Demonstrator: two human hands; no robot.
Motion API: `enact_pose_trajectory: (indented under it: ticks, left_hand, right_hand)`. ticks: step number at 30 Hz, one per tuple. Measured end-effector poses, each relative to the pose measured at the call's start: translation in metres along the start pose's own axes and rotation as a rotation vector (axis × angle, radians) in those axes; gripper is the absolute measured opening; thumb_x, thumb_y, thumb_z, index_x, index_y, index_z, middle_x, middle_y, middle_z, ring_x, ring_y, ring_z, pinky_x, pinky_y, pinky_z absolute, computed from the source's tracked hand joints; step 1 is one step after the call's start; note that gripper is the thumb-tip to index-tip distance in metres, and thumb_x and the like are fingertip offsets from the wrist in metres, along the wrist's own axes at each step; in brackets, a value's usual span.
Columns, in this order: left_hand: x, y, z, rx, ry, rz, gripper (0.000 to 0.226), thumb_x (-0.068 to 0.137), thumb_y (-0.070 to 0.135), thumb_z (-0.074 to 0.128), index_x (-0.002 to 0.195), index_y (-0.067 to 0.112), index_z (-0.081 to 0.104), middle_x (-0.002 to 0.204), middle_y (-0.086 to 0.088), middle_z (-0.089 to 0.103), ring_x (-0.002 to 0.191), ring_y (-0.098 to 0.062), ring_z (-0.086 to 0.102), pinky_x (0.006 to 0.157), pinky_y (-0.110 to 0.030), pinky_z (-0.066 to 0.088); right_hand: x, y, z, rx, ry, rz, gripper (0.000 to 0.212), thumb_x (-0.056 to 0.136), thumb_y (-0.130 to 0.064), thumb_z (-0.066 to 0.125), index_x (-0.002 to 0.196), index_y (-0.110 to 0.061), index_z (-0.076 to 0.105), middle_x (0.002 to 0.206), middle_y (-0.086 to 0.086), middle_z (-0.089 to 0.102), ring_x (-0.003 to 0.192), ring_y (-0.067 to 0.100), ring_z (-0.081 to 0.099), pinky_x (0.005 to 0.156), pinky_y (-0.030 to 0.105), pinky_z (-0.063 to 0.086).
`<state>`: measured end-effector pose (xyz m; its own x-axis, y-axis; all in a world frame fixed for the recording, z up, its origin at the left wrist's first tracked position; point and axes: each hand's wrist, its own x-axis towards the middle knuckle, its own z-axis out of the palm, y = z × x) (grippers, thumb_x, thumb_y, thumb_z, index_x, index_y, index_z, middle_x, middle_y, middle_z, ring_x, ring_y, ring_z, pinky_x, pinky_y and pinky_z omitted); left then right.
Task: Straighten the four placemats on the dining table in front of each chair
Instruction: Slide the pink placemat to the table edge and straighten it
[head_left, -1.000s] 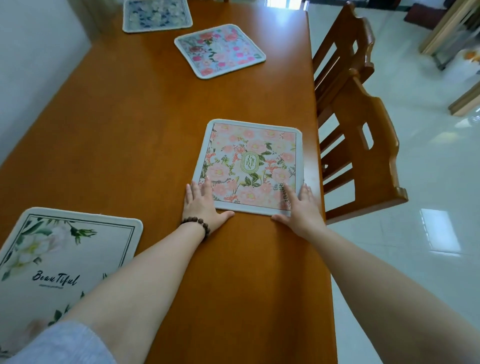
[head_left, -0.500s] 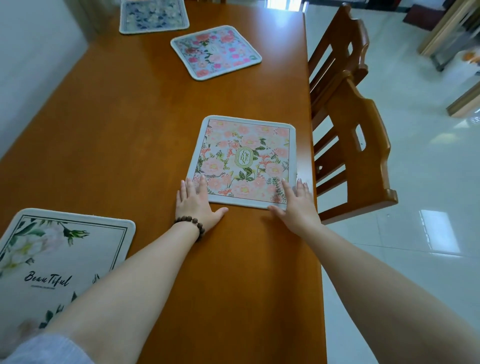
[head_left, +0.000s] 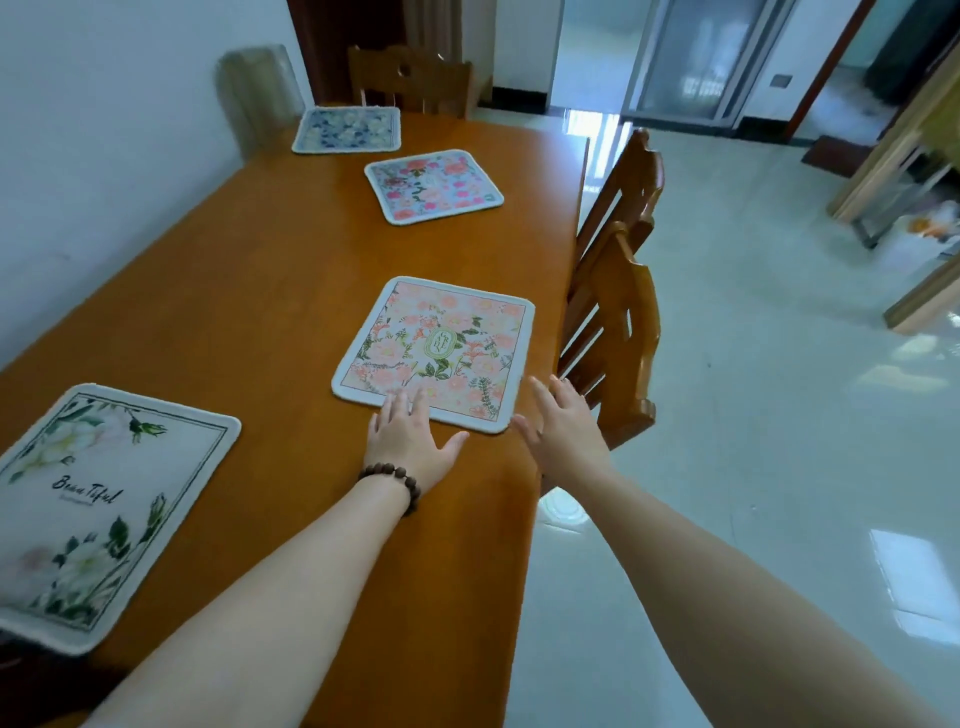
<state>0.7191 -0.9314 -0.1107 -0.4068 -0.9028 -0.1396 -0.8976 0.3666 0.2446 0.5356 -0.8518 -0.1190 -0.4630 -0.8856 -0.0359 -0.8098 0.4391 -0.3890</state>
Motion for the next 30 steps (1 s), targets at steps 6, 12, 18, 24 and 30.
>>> enact_pose_trajectory:
  ticks: [6,12,18,24,30]
  left_hand:
    - [-0.022,0.076,-0.012,-0.001,0.153,-0.120,0.089,0.085,0.070,0.039,0.150,0.014,0.016,0.157,-0.010,0.018,0.144,-0.027,0.014,0.115,-0.046,0.019]
    - [-0.038,0.131,-0.010,0.001,0.187,-0.178,0.086,0.085,0.068,0.038,0.150,0.016,0.016,0.157,-0.012,0.019,0.144,-0.029,0.013,0.115,-0.048,0.019]
    - [-0.030,0.141,-0.007,-0.003,0.238,-0.315,0.084,0.085,0.069,0.040,0.149,0.018,0.023,0.156,-0.009,0.022,0.143,-0.028,0.017,0.113,-0.048,0.022]
    - [0.006,0.127,0.006,-0.047,0.270,-0.459,0.082,0.084,0.068,0.043,0.148,0.019,0.024,0.156,-0.010,0.020,0.143,-0.028,0.015,0.114,-0.048,0.021]
    - [0.077,0.099,0.002,-0.114,0.326,-0.612,0.080,0.082,0.063,0.051,0.145,0.018,0.029,0.151,-0.012,0.030,0.139,-0.029,0.024,0.111,-0.049,0.026]
  right_hand:
    - [0.010,0.049,-0.072,0.019,0.061,-0.247,0.065,0.091,-0.058,0.043,0.147,-0.031,0.024,0.156,0.004,0.024,0.145,0.027,0.017,0.112,0.046,0.017]
    - [0.028,0.091,-0.117,0.016,0.020,-0.290,0.064,0.091,-0.058,0.040,0.147,-0.032,0.024,0.156,0.003,0.024,0.144,0.029,0.017,0.114,0.054,0.021]
    - [0.065,0.096,-0.124,0.038,-0.035,-0.392,0.064,0.092,-0.055,0.042,0.148,-0.030,0.022,0.157,0.005,0.022,0.145,0.030,0.015,0.114,0.048,0.016]
    - [0.121,0.087,-0.108,-0.014,-0.097,-0.517,0.064,0.093,-0.054,0.042,0.148,-0.029,0.022,0.158,0.007,0.018,0.146,0.028,0.010,0.115,0.046,0.007]
    - [0.207,0.066,-0.093,-0.099,-0.180,-0.626,0.065,0.093,-0.054,0.043,0.149,-0.027,0.022,0.158,0.008,0.015,0.146,0.029,0.007,0.115,0.045,0.005]
